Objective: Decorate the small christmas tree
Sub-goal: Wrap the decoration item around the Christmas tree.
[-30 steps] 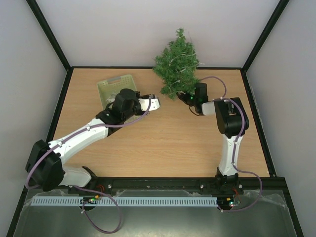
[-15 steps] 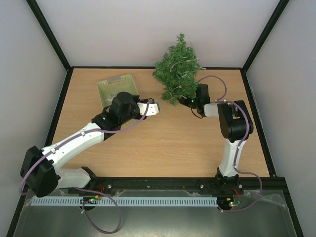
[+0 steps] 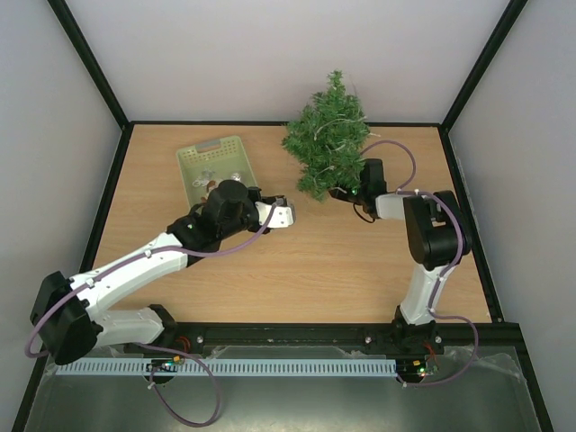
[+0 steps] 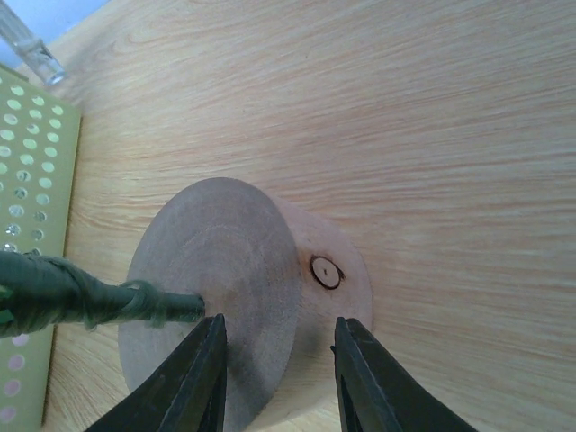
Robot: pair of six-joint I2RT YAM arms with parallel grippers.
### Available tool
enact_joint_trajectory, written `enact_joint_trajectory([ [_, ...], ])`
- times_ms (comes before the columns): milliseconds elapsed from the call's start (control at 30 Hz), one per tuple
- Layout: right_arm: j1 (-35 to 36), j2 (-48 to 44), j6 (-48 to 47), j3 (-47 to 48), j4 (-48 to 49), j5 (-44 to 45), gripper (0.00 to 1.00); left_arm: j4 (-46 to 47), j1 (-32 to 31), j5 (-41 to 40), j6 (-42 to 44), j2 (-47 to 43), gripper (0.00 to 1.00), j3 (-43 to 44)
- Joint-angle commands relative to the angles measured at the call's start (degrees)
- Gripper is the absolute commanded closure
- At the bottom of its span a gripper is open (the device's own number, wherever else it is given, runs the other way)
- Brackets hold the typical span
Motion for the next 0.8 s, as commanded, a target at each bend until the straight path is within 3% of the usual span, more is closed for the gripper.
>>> enact_joint_trajectory([
  [0, 0.31, 0.76, -4.65, -4.36, -15.03, 5.61, 0.7, -0.84, -0.98, -0.24, -1.27, -2.32, 0.98, -0.89],
  [767, 5.05, -1.97, -7.54, -12.22, -13.45, 3.51, 0.72, -1.82, -3.85, -2.5, -1.7, -4.08, 0.98, -2.36],
])
